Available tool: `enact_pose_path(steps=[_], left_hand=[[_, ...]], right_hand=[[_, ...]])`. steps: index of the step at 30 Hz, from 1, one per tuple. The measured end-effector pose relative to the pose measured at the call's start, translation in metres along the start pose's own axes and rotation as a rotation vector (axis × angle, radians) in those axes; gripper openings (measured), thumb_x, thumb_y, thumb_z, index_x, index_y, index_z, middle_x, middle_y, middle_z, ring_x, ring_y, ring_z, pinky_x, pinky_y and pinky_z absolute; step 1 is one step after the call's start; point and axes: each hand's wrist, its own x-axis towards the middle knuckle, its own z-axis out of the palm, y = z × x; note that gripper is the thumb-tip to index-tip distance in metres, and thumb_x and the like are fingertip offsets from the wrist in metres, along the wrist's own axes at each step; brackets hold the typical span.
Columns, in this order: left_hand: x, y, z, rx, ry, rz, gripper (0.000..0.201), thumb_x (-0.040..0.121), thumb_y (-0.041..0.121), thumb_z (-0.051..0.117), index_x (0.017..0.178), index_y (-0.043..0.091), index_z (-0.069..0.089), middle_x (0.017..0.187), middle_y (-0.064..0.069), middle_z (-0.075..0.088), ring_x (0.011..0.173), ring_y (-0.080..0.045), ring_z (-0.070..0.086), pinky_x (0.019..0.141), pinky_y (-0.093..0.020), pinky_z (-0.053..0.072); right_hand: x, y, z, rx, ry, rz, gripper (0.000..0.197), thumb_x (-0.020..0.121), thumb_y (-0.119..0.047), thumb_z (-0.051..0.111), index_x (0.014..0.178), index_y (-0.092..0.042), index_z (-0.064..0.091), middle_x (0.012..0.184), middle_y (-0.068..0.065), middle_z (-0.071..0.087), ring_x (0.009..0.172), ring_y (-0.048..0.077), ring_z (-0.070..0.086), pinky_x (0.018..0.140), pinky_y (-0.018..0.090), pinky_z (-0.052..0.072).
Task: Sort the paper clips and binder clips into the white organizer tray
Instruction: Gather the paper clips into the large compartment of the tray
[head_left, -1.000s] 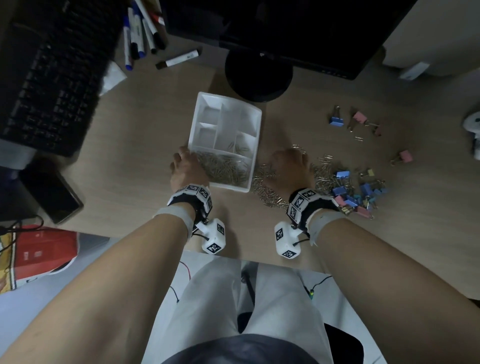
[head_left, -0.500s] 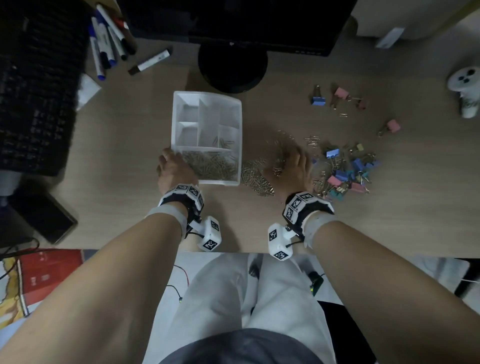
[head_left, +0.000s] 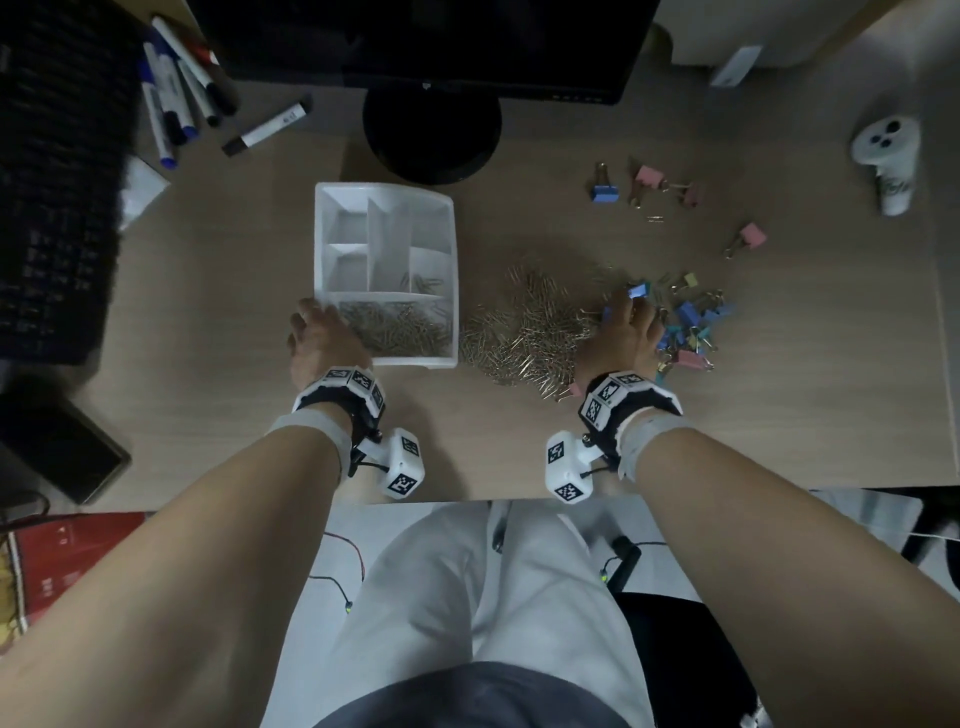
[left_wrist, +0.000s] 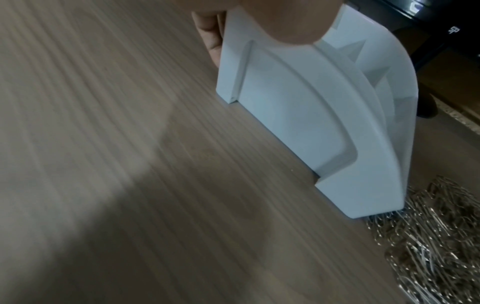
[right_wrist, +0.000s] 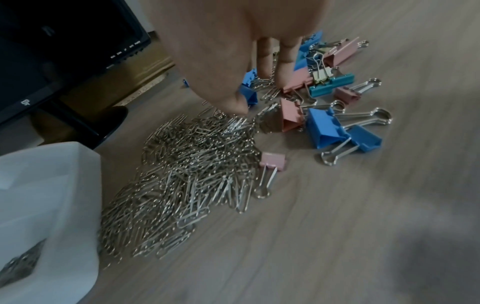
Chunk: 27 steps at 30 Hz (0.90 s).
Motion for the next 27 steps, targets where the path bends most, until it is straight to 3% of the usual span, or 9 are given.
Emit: enact_pose_path(steps=[3, 6, 9, 12, 15, 23, 27], left_hand=[[-0.001, 0.000, 0.002, 0.005, 0.019, -0.005, 0.046, 0.104, 0.031, 0.024, 0.143, 0.006, 0.027, 0.142, -0.015, 0.041, 0.128, -0.035, 0.043, 0.102, -0.050, 0.040], [-0.005, 0.003, 0.004, 0.003, 0.030, -0.007, 0.044, 0.104, 0.031, 0.026, 0.140, 0.006, 0.031, 0.141, -0.015, 0.044, 0.127, -0.035, 0.045, 0.102, -0.049, 0.041], [-0.011, 0.007, 0.007, 0.001, 0.013, -0.002, 0.046, 0.104, 0.030, 0.025, 0.142, 0.005, 0.029, 0.143, -0.015, 0.042, 0.130, -0.034, 0.043, 0.104, -0.048, 0.039], [-0.019, 0.016, 0.011, 0.014, -0.010, -0.004, 0.047, 0.104, 0.029, 0.027, 0.144, 0.005, 0.027, 0.145, -0.015, 0.039, 0.132, -0.034, 0.040, 0.107, -0.048, 0.037], [-0.030, 0.028, 0.019, 0.032, -0.020, 0.014, 0.047, 0.104, 0.028, 0.027, 0.144, 0.004, 0.027, 0.144, -0.017, 0.039, 0.132, -0.035, 0.040, 0.108, -0.049, 0.036], [-0.061, 0.075, 0.042, 0.050, -0.042, -0.006, 0.047, 0.104, 0.027, 0.025, 0.144, 0.003, 0.025, 0.146, -0.017, 0.037, 0.133, -0.035, 0.038, 0.109, -0.048, 0.034], [-0.076, 0.094, 0.053, 0.068, -0.031, -0.004, 0.043, 0.104, 0.025, 0.028, 0.141, 0.003, 0.028, 0.142, -0.019, 0.040, 0.129, -0.037, 0.041, 0.107, -0.050, 0.035]], right_hand=[[0.007, 0.007, 0.005, -0.024, -0.033, -0.010, 0.049, 0.091, -0.009, 0.062, 0.137, -0.020, 0.048, 0.145, 0.012, 0.043, 0.133, 0.036, 0.039, 0.100, 0.050, 0.046], [0.008, 0.008, 0.005, -0.012, -0.007, -0.010, 0.044, 0.090, -0.003, 0.062, 0.130, -0.019, 0.057, 0.142, 0.012, 0.047, 0.135, 0.035, 0.040, 0.101, 0.049, 0.046], [0.009, 0.008, -0.003, 0.013, -0.027, -0.035, 0.036, 0.092, -0.019, 0.067, 0.127, -0.017, 0.060, 0.139, 0.011, 0.052, 0.135, 0.034, 0.041, 0.099, 0.049, 0.047], [0.019, 0.009, -0.008, 0.102, -0.031, -0.064, 0.035, 0.098, -0.034, 0.056, 0.128, -0.016, 0.058, 0.130, 0.012, 0.059, 0.126, 0.034, 0.051, 0.093, 0.047, 0.050], [0.029, 0.017, -0.018, 0.179, -0.034, -0.095, 0.043, 0.101, -0.044, 0.044, 0.129, -0.013, 0.054, 0.128, 0.016, 0.058, 0.122, 0.036, 0.053, 0.094, 0.048, 0.049], [0.071, 0.062, -0.047, 0.280, -0.015, -0.145, 0.038, 0.098, -0.034, 0.052, 0.124, -0.006, 0.057, 0.125, 0.019, 0.057, 0.121, 0.038, 0.049, 0.095, 0.044, 0.041], [0.087, 0.081, -0.066, 0.242, 0.003, -0.134, 0.043, 0.100, -0.038, 0.050, 0.129, -0.007, 0.056, 0.127, 0.016, 0.057, 0.122, 0.035, 0.049, 0.093, 0.039, 0.038]])
